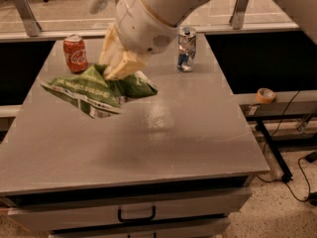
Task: Pick green jalapeno chip bag
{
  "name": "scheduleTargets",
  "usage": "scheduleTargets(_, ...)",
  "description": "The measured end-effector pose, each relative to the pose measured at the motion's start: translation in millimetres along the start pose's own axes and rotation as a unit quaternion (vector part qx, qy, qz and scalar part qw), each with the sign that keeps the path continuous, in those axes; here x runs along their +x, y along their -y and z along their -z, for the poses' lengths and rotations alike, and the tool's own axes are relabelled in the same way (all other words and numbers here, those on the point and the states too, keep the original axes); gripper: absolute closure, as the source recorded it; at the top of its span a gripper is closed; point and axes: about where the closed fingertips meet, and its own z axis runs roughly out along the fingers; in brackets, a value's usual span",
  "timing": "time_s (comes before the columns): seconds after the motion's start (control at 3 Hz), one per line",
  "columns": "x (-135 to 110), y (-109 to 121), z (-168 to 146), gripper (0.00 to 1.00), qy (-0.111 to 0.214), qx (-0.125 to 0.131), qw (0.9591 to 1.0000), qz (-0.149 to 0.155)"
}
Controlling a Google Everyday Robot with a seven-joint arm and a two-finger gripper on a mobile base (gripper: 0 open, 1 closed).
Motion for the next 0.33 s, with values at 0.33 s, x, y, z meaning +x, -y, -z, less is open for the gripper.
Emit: scheduleTargets(0.33,-5.0,3.6,6.6,1.00,0.005,0.007,1.0000,0.001)
